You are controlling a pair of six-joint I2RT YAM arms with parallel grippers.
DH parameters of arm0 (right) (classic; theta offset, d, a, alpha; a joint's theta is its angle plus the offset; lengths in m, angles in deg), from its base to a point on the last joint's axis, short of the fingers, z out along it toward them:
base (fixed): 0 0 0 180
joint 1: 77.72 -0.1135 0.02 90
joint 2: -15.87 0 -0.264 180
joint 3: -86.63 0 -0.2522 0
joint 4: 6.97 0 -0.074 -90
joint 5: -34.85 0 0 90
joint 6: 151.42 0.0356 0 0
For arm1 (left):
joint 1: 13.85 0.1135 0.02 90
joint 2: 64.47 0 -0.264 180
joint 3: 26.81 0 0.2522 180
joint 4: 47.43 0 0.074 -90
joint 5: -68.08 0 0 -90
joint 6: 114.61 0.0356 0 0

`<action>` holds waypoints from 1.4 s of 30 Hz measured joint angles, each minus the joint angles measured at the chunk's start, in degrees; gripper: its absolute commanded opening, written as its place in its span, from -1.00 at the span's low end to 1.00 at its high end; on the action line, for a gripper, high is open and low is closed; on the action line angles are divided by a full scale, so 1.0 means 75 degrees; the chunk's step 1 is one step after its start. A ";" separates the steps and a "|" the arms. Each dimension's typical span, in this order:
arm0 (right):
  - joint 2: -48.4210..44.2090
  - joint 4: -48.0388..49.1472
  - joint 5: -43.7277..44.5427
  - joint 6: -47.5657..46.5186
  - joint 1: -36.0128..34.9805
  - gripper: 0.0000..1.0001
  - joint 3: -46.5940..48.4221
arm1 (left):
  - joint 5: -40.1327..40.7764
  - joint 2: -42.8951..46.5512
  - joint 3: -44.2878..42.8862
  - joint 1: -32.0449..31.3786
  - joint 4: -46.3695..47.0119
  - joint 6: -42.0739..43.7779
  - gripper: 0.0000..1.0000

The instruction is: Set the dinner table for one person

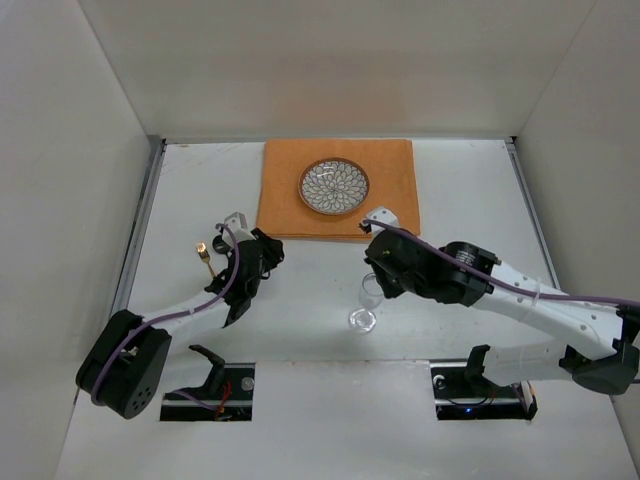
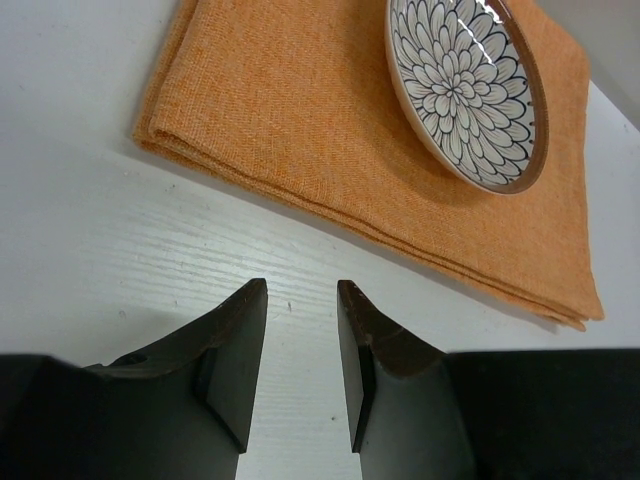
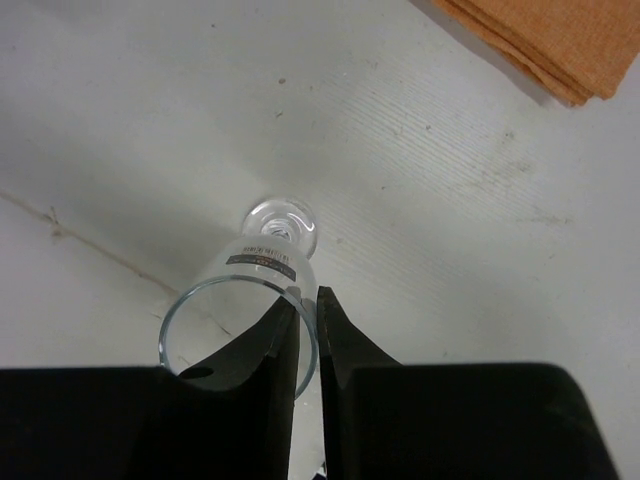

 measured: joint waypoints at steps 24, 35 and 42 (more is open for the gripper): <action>0.1731 0.2637 0.0044 -0.1510 0.4503 -0.67 0.2678 | -0.0318 -0.0090 0.0000 0.0102 0.0070 -0.0221 -0.34; 0.5607 0.2871 -0.0315 -0.2107 0.6059 -0.69 0.6067 | -0.0460 -0.0364 0.0000 0.0149 0.0189 -0.0309 -0.34; 0.7070 0.2675 -0.0329 -0.2244 0.6417 -0.68 0.7630 | -0.0513 -0.0656 0.0000 0.0149 0.0303 -0.0350 -0.33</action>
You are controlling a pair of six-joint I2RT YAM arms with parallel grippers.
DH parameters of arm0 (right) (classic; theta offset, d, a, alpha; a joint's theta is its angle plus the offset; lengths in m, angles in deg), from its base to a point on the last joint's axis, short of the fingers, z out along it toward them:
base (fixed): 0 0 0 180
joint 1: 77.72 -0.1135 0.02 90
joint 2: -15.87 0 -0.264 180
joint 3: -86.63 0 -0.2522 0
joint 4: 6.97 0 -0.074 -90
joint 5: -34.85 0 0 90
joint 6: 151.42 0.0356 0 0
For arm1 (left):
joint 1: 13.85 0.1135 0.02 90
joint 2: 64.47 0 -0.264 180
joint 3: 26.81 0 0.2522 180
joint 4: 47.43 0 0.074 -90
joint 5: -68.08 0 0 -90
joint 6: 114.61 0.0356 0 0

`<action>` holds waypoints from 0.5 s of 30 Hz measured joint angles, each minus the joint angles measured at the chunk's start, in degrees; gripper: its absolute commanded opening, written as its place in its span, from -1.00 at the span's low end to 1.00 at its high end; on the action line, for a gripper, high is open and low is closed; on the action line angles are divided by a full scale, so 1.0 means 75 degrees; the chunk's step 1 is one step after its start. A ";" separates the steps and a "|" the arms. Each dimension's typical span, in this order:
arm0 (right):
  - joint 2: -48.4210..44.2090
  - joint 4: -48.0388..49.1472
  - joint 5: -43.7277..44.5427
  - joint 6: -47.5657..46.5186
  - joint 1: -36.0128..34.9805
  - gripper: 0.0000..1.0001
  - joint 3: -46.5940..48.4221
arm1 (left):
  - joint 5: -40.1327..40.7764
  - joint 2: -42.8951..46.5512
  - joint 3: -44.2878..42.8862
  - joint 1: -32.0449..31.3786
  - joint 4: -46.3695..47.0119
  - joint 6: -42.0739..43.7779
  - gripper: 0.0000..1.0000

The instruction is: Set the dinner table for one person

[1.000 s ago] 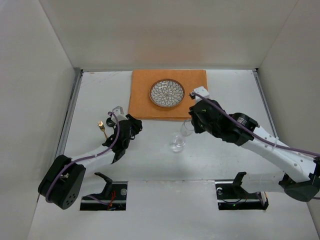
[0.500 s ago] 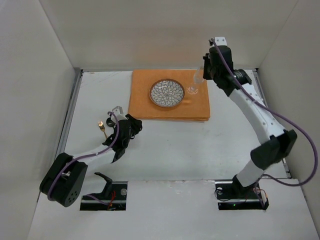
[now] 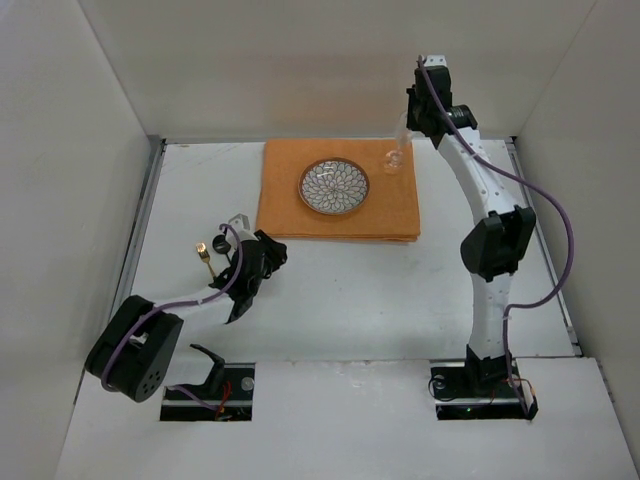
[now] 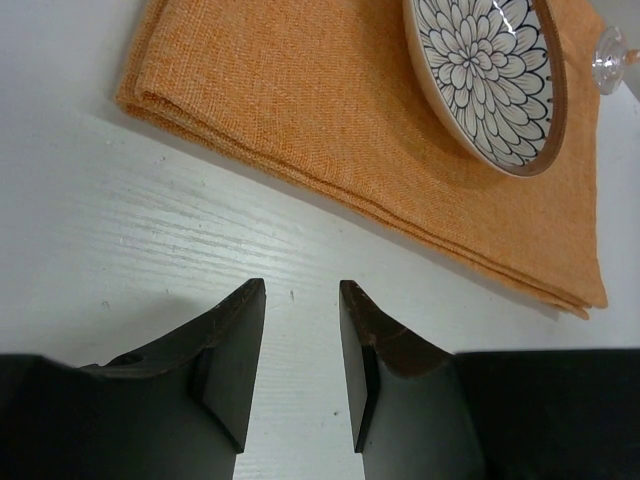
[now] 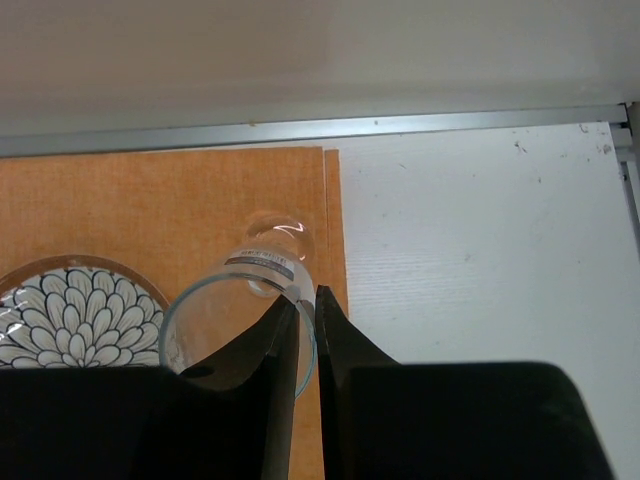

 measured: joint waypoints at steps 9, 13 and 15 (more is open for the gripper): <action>0.1343 -0.0533 -0.0128 -0.0128 -0.0012 -0.65 0.1947 | -0.0058 -0.0251 0.0000 0.0003 0.0102 -0.0038 -0.33; 0.1568 -0.0708 -0.0140 -0.0152 -0.0012 -0.65 0.2192 | -0.0064 -0.0256 0.0000 0.0017 0.0122 -0.0044 -0.33; 0.1644 -0.0758 -0.0152 -0.0157 -0.0012 -0.65 0.2218 | -0.0064 -0.0262 0.0000 0.0038 0.0152 -0.0044 -0.33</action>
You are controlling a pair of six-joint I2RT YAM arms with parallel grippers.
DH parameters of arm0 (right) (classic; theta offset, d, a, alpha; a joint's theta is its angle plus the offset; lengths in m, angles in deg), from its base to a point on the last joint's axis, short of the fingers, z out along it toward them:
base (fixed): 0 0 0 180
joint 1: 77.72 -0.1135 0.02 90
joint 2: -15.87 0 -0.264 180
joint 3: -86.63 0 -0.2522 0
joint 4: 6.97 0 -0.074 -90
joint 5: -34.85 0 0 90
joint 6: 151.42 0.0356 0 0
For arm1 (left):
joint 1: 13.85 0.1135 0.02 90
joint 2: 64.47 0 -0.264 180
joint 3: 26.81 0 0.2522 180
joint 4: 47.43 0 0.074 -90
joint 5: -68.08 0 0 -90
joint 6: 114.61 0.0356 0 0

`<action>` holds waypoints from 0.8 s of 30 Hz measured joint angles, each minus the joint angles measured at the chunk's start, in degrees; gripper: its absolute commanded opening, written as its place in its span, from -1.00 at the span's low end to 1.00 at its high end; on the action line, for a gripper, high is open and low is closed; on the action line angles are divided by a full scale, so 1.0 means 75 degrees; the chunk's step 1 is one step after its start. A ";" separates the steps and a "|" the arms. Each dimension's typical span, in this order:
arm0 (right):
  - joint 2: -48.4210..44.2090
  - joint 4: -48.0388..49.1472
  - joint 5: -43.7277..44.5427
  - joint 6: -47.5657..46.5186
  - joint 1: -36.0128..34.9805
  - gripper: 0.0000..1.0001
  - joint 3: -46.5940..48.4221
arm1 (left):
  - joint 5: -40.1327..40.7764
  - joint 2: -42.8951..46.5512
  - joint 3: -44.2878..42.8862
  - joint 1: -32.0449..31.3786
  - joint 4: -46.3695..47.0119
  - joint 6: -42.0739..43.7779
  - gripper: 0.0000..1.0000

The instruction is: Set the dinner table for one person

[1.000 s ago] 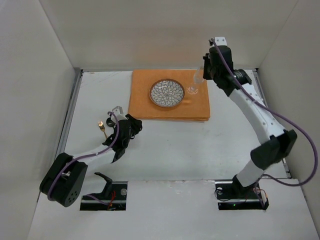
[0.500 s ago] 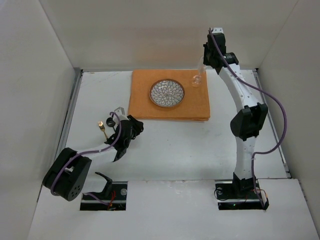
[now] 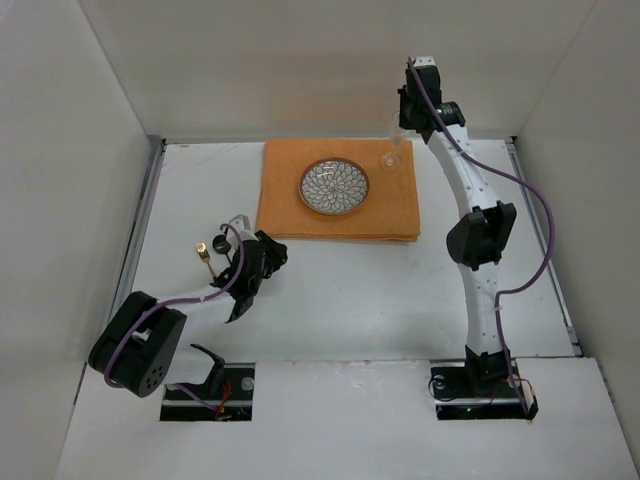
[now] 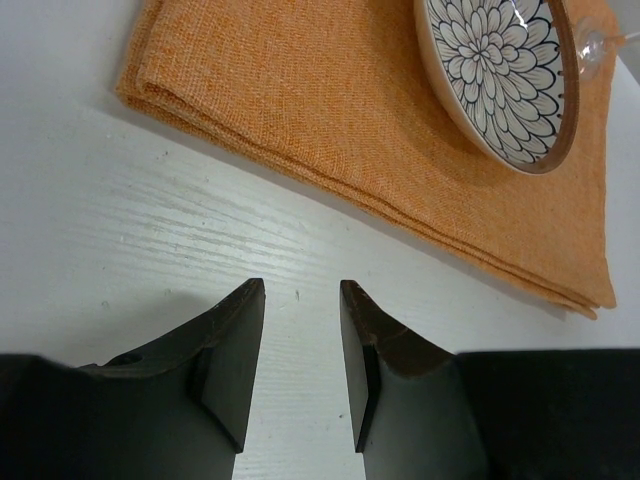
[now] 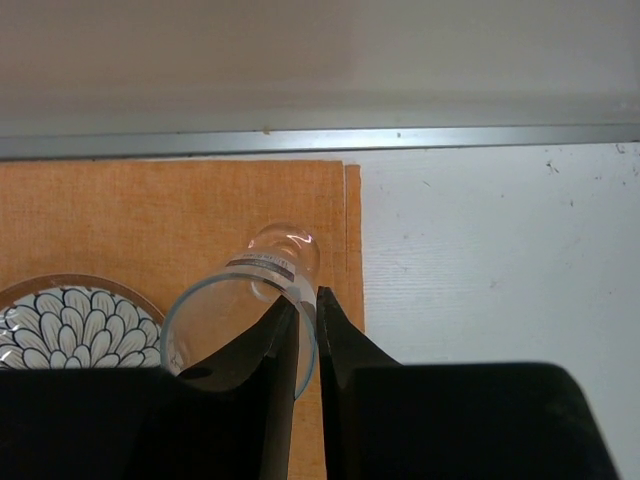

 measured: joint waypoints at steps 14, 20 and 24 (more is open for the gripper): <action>0.0399 0.0085 -0.0029 0.0015 -0.0003 0.27 0.0659 | 0.0003 -0.0006 0.0000 0.0029 0.0006 0.0000 -0.33; 0.0399 0.0128 -0.0029 0.0055 -0.0003 0.28 0.0799 | 0.0003 -0.0006 0.0000 0.0050 0.0006 0.0003 -0.33; 0.0385 0.0122 -0.0029 0.0146 -0.0003 0.31 0.0799 | 0.0006 -0.0006 0.0000 0.0050 0.0006 0.0006 -0.33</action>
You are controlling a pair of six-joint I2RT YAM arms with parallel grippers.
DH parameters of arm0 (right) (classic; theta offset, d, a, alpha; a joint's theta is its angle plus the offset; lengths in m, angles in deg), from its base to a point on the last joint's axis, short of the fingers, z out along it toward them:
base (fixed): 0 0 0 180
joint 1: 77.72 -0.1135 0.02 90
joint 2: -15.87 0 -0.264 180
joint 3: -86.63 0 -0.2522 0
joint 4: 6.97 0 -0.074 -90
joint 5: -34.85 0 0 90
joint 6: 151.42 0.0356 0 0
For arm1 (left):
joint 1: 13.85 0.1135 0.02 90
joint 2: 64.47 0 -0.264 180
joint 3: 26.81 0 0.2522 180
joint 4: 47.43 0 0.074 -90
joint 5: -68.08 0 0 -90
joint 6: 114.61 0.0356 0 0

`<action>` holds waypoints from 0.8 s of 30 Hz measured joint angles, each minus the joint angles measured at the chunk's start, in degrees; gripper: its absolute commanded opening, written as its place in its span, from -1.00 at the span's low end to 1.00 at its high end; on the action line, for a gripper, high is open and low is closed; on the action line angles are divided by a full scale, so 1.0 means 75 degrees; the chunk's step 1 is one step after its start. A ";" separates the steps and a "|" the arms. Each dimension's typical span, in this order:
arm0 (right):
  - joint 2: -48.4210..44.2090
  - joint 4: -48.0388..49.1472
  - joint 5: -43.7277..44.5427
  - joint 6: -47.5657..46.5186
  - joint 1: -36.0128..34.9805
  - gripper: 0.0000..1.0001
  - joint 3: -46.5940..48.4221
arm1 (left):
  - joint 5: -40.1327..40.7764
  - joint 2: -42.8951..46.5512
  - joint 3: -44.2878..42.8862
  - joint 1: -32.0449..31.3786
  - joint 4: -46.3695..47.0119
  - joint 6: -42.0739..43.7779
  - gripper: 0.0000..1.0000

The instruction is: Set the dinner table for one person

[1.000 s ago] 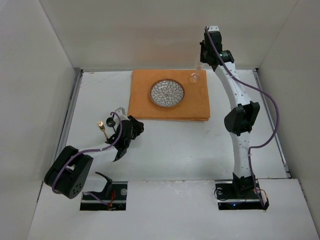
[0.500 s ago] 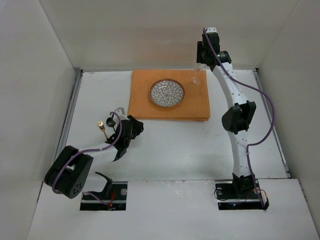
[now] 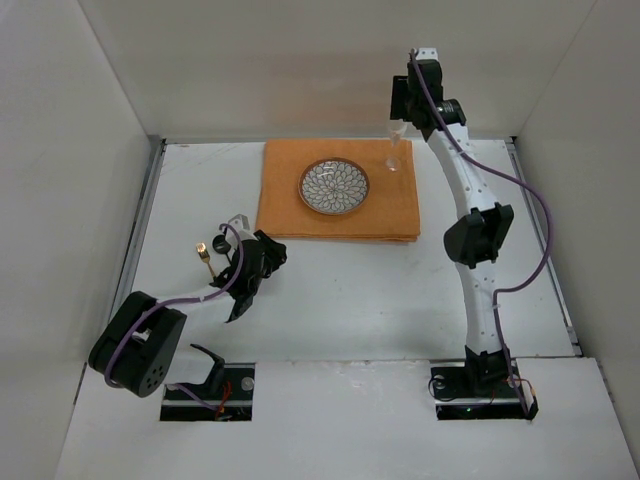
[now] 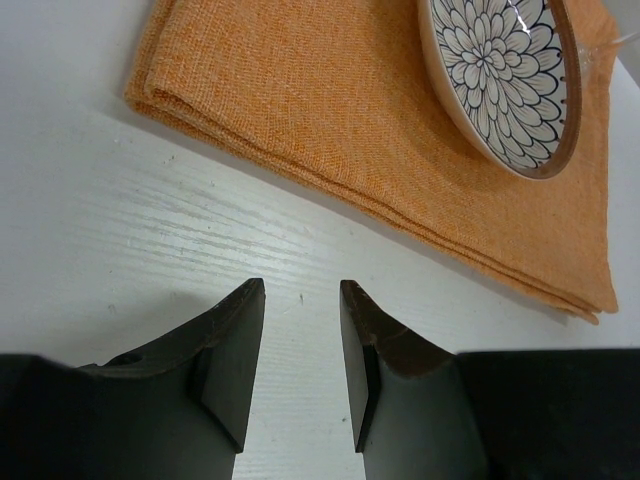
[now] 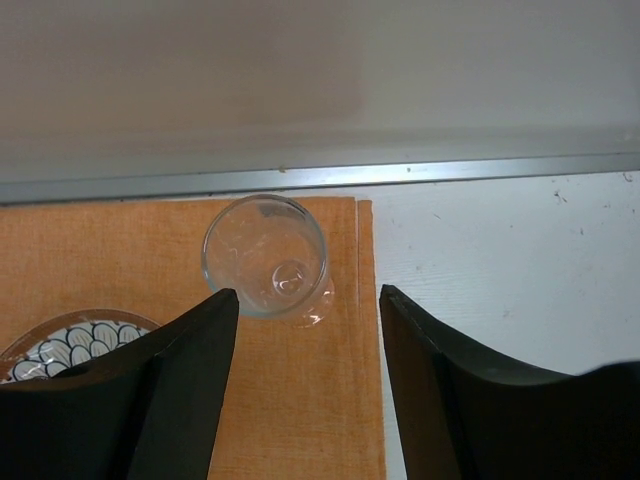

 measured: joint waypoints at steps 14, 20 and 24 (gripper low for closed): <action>-0.3684 0.0880 -0.0020 0.0297 -0.0038 0.01 -0.3340 | 0.0210 0.0694 0.0015 -0.0061 -0.0076 0.0458 -0.33; -0.7787 0.3209 0.0020 0.0938 -0.0921 -0.71 -0.8344 | 0.0871 0.1504 -0.0102 -0.0230 -0.1020 0.0941 -0.31; -0.9789 0.4937 -0.0026 0.1542 -0.2046 -0.68 -1.1730 | 0.1434 0.2171 -0.0455 -0.0239 -0.2285 0.1131 -0.28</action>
